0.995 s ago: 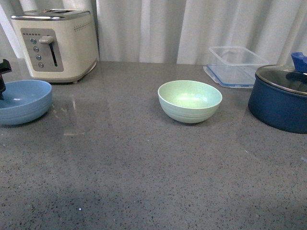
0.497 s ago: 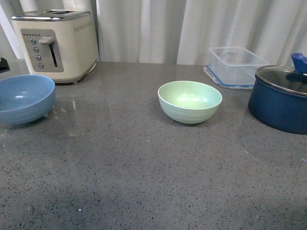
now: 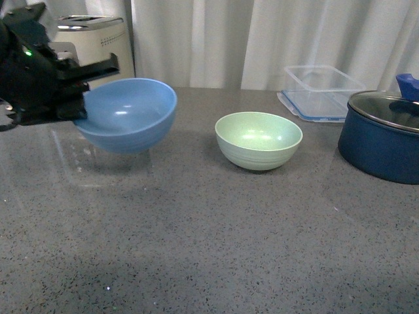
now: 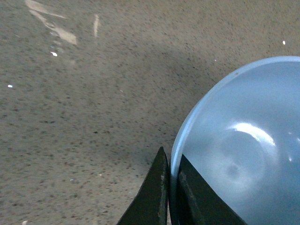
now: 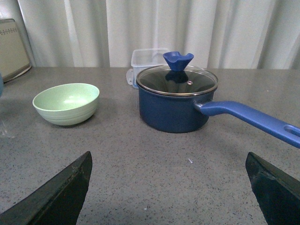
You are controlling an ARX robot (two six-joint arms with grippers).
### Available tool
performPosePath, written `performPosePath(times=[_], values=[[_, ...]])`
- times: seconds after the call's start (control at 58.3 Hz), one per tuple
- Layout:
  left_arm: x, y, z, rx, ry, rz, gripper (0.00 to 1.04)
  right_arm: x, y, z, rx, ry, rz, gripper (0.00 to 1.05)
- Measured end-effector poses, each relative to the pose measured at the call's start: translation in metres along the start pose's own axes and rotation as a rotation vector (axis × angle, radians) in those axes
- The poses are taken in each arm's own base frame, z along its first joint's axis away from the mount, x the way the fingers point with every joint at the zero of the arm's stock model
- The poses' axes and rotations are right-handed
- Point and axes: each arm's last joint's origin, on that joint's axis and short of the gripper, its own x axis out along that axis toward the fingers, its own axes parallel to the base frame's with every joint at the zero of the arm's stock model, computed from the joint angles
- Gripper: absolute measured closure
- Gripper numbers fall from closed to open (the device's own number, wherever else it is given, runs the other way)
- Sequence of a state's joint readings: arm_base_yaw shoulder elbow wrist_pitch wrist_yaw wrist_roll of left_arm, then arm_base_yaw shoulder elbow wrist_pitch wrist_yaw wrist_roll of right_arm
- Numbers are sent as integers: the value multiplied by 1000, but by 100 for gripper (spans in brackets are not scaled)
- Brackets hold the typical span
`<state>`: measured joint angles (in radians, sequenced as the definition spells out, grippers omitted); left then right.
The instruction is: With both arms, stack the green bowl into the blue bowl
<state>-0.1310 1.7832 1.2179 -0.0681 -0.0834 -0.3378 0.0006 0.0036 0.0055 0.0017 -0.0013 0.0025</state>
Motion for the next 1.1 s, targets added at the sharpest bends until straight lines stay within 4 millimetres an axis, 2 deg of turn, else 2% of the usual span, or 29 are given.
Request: performPosePath(times=[0.189,0.429,0.995,1.098], values=[[18,-13,-9,16,34,-2,101,0,0,0,0,0,0,10],[37,-14,-15,2,70,13,101,0,0,0,0,0,0,10],[54,-18,-13,-44,62,-18,101,0,0,0,0,0,0,10],[54,-19,-11,-53,54,-52,89,0,0,0,0,0,0,10]])
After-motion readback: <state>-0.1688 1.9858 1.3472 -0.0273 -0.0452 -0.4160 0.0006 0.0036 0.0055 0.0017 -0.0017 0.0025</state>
